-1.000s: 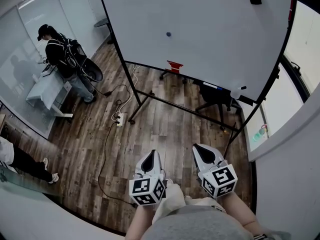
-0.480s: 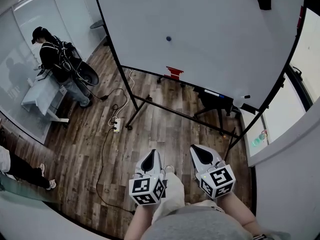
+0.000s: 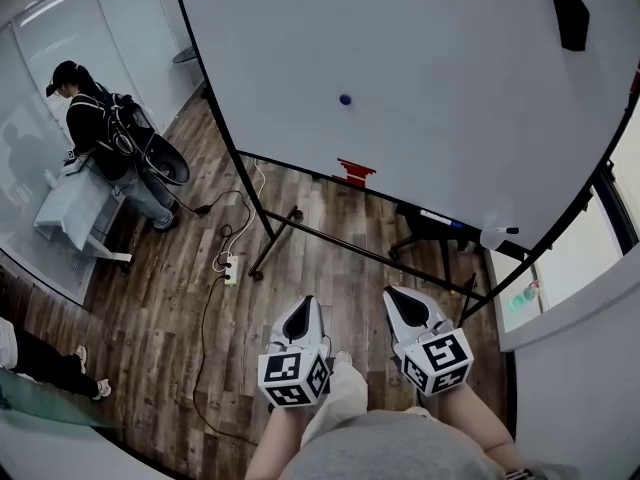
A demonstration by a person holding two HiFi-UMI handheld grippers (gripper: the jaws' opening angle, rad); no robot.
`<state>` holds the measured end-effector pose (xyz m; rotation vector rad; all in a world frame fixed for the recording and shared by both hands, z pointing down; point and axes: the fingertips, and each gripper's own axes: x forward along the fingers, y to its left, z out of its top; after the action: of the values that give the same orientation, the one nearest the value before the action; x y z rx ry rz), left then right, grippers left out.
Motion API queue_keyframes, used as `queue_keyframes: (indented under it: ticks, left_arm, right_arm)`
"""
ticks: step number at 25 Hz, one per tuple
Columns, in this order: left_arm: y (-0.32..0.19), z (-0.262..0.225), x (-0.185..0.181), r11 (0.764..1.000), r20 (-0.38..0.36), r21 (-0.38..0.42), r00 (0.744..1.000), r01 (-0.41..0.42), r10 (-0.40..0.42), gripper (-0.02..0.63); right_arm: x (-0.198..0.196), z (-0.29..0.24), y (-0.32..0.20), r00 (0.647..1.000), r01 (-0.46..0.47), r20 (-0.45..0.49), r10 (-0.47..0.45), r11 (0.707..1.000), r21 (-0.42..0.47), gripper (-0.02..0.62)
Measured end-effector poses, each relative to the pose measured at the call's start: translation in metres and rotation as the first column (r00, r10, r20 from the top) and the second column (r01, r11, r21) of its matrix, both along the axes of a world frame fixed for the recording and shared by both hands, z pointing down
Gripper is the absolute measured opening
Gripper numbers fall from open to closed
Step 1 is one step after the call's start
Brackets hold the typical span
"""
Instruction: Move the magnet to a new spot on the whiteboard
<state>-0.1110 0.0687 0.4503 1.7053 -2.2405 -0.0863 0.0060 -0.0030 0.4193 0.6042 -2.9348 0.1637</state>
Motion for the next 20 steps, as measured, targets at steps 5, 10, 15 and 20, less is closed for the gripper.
queue_keyframes:
  ticks: [5,10,15,20]
  left_arm:
    - [-0.044,-0.006,-0.035,1.000,-0.001,0.004,1.000,-0.030,0.030,0.004]
    - [-0.086,-0.016,-0.067,0.998,0.011,0.015,0.998,-0.066,0.066,0.003]
    - [-0.125,-0.025,-0.092,0.995,0.023,0.027,0.995,-0.101,0.100,0.003]
    - [-0.165,-0.029,-0.113,0.988,0.042,0.029,0.988,-0.152,0.151,0.003]
  right_arm:
    - [-0.037,-0.006,-0.040,1.000,-0.013,0.001,0.013,1.000,0.009,0.003]
    - [-0.070,-0.013,-0.075,0.999,-0.033,0.001,0.033,0.999,0.017,0.003]
    - [-0.094,-0.017,-0.107,0.998,-0.060,0.004,0.060,0.998,0.024,0.003]
    - [-0.114,-0.013,-0.136,0.995,-0.096,0.008,0.096,0.995,0.021,0.003]
